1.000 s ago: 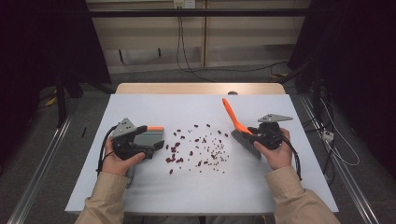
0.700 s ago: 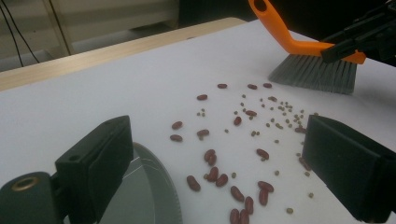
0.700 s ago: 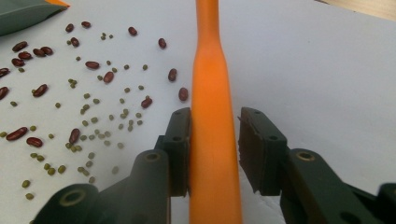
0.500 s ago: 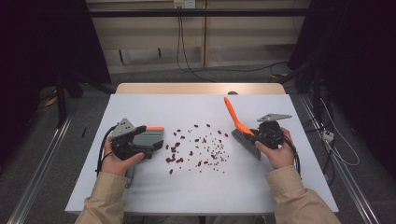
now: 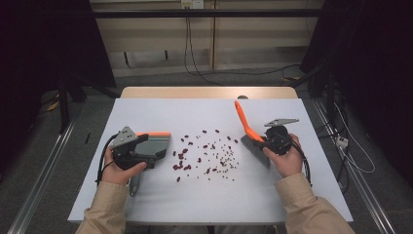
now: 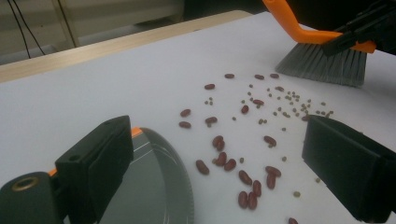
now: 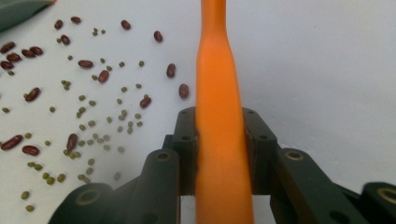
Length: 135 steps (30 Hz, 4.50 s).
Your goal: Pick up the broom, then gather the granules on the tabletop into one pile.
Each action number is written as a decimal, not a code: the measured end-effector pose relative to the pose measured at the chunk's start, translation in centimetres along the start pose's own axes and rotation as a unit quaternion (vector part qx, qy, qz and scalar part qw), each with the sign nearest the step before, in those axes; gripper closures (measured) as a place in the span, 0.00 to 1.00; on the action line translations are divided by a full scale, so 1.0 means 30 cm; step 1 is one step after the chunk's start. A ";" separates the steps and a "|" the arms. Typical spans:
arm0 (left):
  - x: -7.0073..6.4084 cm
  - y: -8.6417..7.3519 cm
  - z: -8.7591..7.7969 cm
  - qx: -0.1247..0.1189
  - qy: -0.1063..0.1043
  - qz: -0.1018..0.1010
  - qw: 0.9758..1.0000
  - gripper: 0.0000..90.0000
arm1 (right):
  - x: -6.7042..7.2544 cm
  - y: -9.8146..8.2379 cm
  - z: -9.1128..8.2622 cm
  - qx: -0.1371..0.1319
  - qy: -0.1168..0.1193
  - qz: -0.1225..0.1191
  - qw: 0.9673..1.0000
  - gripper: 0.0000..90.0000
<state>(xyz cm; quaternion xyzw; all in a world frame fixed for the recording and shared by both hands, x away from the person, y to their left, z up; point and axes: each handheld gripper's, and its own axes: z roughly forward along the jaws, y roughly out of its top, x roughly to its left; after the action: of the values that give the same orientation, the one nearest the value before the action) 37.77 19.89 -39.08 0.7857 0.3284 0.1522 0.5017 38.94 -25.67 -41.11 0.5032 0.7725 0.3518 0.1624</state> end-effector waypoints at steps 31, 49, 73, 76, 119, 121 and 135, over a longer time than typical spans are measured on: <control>0.050 -0.119 -0.103 -0.001 -0.001 -0.021 1.000 0.06 | 0.055 0.148 0.220 -0.058 -0.066 -0.110 0.990 0.80; 0.055 -0.126 -0.111 -0.003 0.001 -0.023 1.000 0.06 | 0.182 0.089 0.179 -0.031 0.004 -0.194 0.981 0.79; 0.047 -0.125 -0.111 -0.001 0.002 -0.017 1.000 0.06 | 0.283 0.016 0.101 -0.022 0.057 -0.247 0.967 0.79; 0.047 -0.124 -0.112 -0.001 0.002 -0.016 1.000 0.06 | 0.280 0.014 0.096 -0.029 0.057 -0.244 0.968 0.79; 0.066 -0.139 -0.131 -0.003 0.011 -0.033 0.999 0.06 | 0.076 0.288 0.396 -0.078 0.065 -0.203 0.974 0.79; 0.069 -0.142 -0.138 -0.003 0.014 -0.035 0.999 0.06 | 0.094 0.290 0.404 -0.073 0.076 -0.218 0.970 0.79; 0.073 -0.156 -0.152 0.000 0.018 -0.036 0.999 0.06 | 0.192 0.243 0.354 -0.048 0.127 -0.274 0.952 0.79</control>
<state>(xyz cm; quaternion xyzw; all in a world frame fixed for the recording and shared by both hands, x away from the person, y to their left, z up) 35.10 25.81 -41.37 0.7705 0.3654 0.1487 0.5007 47.66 -14.69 -42.80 0.2148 0.8770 0.3914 0.1776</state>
